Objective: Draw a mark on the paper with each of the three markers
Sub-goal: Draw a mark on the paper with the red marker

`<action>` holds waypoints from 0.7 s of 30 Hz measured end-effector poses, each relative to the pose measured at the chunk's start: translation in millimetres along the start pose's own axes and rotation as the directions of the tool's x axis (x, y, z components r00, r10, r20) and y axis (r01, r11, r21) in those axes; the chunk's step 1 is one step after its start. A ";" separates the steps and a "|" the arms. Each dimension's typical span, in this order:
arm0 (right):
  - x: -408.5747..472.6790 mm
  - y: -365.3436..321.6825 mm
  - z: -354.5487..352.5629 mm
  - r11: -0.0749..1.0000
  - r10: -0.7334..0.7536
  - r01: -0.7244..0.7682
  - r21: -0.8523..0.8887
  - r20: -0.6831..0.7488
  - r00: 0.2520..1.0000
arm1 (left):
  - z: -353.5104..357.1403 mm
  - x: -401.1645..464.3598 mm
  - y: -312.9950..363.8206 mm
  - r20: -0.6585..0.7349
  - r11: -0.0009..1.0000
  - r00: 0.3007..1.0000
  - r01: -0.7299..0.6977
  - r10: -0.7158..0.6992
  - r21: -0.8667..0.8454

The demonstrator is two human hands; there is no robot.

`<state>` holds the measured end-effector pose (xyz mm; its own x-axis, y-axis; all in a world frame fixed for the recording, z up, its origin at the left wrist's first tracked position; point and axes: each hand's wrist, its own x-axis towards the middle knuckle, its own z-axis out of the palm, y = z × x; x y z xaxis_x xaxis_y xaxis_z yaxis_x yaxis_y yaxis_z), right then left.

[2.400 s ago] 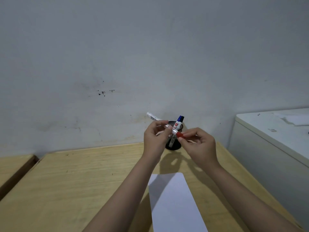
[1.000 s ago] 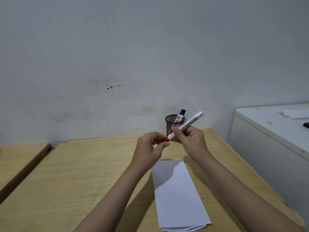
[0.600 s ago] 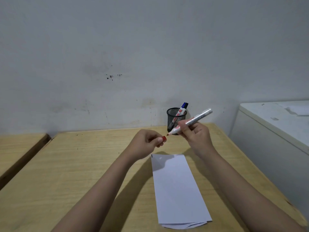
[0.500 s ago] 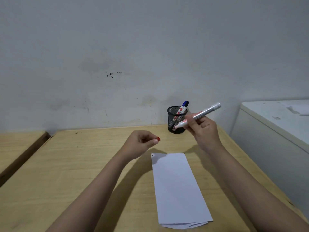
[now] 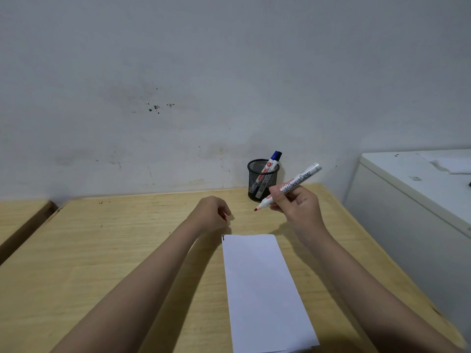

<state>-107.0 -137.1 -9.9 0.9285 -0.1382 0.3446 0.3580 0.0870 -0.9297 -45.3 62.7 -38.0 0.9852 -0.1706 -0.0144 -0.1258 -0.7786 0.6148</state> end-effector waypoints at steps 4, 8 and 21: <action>-2.3 0.2 -1.2 1.000 0.002 -0.002 0.000 0.015 1.000 | 5.4 6.6 -3.9 0.051 0.998 0.998 0.049 -0.047 -0.047; -6.4 1.3 -1.0 0.999 0.021 -0.022 0.028 0.016 1.000 | 5.5 -2.0 -14.9 0.034 0.961 0.995 0.100 -0.094 -0.259; -6.6 31.8 45.3 0.936 0.334 -0.337 0.101 0.044 0.942 | 17.2 -79.1 -30.6 -0.069 0.997 0.996 -0.046 0.051 0.069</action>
<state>-97.2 -88.7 -35.8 0.9981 -0.0575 0.0199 0.0325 0.2275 -0.9732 -121.3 89.6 -69.2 0.9832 -0.1682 0.0714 -0.1791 -0.8096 0.5589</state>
